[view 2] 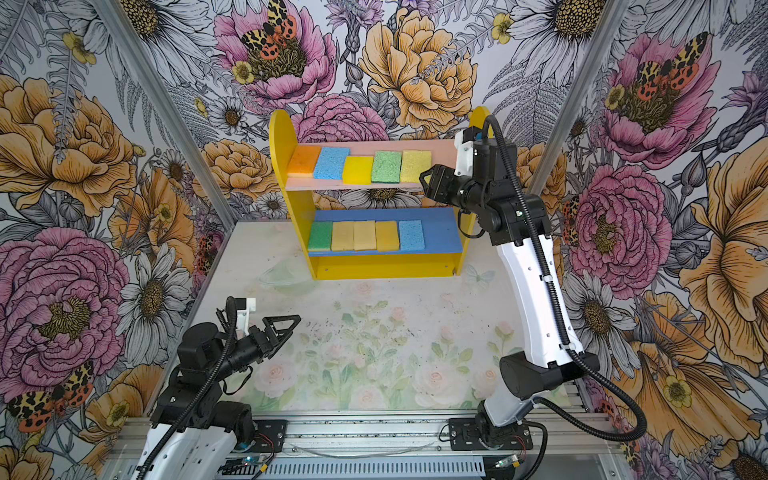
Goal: Place and organize the cleaning sponges onto the shelf
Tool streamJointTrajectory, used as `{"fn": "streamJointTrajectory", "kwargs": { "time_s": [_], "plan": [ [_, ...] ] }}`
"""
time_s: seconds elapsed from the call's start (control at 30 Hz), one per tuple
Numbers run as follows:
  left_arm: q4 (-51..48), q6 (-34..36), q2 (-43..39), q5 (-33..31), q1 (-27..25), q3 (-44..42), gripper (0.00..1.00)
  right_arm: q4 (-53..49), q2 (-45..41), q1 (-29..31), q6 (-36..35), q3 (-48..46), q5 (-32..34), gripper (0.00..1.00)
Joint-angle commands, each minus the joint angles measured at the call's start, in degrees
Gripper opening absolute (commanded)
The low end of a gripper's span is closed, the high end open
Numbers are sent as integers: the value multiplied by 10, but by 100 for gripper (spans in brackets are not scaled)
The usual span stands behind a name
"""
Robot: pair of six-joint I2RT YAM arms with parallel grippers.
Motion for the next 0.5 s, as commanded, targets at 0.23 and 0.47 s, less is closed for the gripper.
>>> {"fn": "streamJointTrajectory", "kwargs": {
  "time_s": [0.23,0.47],
  "plan": [
    [-59,30,-5,-85,6,17,99,90,-133,7,6,-272,28,61],
    [-112,51,-5,-180,3,65,99,142,-219,6,25,-449,45,63]
  ]
}}
